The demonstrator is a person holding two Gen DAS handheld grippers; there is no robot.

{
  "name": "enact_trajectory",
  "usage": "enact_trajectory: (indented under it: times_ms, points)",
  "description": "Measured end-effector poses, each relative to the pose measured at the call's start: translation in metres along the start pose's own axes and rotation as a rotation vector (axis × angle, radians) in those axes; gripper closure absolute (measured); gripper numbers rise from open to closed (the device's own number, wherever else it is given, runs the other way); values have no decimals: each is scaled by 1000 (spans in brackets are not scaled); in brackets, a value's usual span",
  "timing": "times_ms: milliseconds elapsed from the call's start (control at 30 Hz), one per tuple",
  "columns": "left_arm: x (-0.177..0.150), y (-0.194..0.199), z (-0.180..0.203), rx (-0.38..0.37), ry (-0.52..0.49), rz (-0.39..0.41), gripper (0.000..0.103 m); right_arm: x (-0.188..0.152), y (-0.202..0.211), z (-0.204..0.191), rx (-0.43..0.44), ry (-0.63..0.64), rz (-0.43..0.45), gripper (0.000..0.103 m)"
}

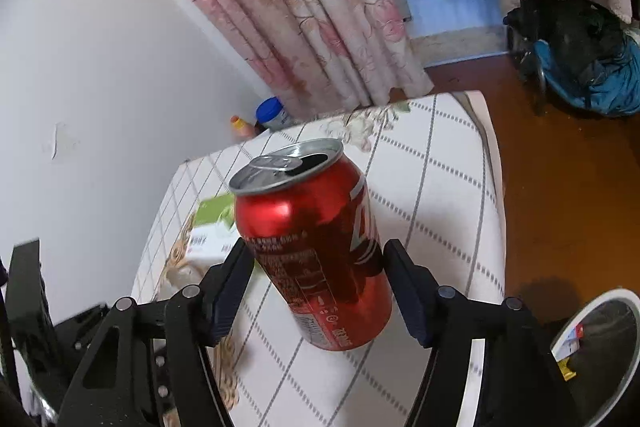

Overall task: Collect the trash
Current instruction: 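Grasp the red cola can with the right gripper while the left grasps the white barcode box, then carry the can and white box over the bin and open both grippers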

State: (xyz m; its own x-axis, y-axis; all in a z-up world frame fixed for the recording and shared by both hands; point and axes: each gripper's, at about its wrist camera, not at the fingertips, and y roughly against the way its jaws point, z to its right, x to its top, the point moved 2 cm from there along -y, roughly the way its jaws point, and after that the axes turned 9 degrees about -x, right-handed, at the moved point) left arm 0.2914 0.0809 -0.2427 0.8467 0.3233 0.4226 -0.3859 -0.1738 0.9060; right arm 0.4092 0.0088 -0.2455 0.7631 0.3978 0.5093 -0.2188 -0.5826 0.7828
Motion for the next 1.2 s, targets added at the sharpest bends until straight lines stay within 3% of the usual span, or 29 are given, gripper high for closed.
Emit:
enact_trajectory:
  times_ms: [167, 300, 367, 467, 633, 833, 1033, 1200]
  points:
    - [-15, 3, -11, -2, 80, -9, 57, -25, 5, -9, -15, 49, -90, 36]
    - [-24, -8, -14, 21, 114, -29, 57, -28, -20, -17, -145, 105, -193, 37]
    - [-25, -13, -18, 39, 128, -31, 57, -26, -39, -17, -148, 79, -265, 37]
    - [-25, -10, -21, 38, 153, -25, 57, -22, -56, -22, -218, 81, -297, 38]
    - [-20, 4, -21, 30, 164, 10, 57, -26, -43, -21, -186, 39, -272, 39]
    - [-9, 35, -1, 18, 143, 84, 57, -26, 13, 2, -151, -63, -150, 39]
    - [10, 74, 58, -60, 77, 181, 57, -35, 104, 55, -172, -169, -9, 39]
    - [25, 93, 142, -177, 6, 224, 57, -57, 174, 124, -253, -250, 66, 39]
